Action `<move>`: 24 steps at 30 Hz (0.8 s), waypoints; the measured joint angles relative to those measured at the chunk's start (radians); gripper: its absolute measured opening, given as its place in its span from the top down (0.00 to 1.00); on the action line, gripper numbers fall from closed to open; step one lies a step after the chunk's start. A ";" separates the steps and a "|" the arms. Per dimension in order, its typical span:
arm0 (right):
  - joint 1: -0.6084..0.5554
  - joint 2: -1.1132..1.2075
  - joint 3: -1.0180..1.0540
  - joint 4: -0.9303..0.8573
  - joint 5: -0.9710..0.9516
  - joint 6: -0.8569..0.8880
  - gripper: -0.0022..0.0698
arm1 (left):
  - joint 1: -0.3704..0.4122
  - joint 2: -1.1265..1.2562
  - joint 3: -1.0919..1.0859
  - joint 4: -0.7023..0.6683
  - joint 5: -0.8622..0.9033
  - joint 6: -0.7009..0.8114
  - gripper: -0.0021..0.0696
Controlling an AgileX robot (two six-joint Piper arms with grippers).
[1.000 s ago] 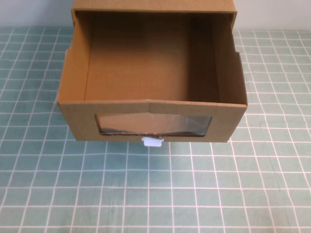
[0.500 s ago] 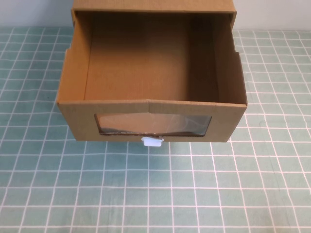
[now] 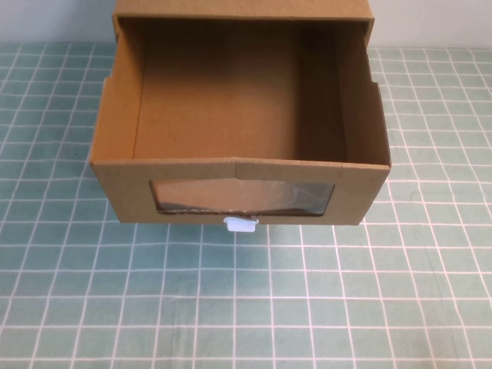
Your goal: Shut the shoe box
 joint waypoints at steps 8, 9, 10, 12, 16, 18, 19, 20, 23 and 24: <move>0.000 0.000 0.000 0.000 0.000 0.000 0.99 | -0.004 0.000 -0.010 -0.021 -0.042 -0.050 0.98; 0.000 0.000 0.000 0.000 0.000 0.000 0.99 | -0.009 0.000 -0.032 -0.023 -0.017 -0.052 0.98; 0.000 0.000 0.000 0.000 0.000 0.000 0.99 | -0.017 0.013 -0.065 -0.025 0.020 -0.050 0.98; 0.000 0.000 0.000 0.000 0.000 0.000 0.99 | -0.040 0.063 -0.151 -0.025 0.098 -0.009 0.98; 0.000 0.000 0.000 0.000 0.000 0.000 0.99 | -0.092 0.273 -0.386 -0.027 0.272 0.125 0.98; 0.000 0.000 0.000 0.000 0.000 0.000 0.99 | -0.119 0.398 -0.520 -0.034 0.348 0.193 0.98; 0.000 0.000 0.000 0.000 0.000 0.000 0.99 | -0.134 0.470 -0.589 -0.035 0.384 0.230 0.98; 0.000 0.000 0.000 0.000 0.000 0.000 0.99 | -0.150 0.543 -0.659 -0.040 0.418 0.269 0.98; 0.000 0.000 0.000 0.000 0.000 0.000 0.99 | -0.193 0.747 -0.865 -0.069 0.501 0.411 0.98; 0.000 0.000 0.000 0.000 0.000 0.000 0.99 | -0.207 0.819 -0.926 -0.083 0.521 0.450 0.98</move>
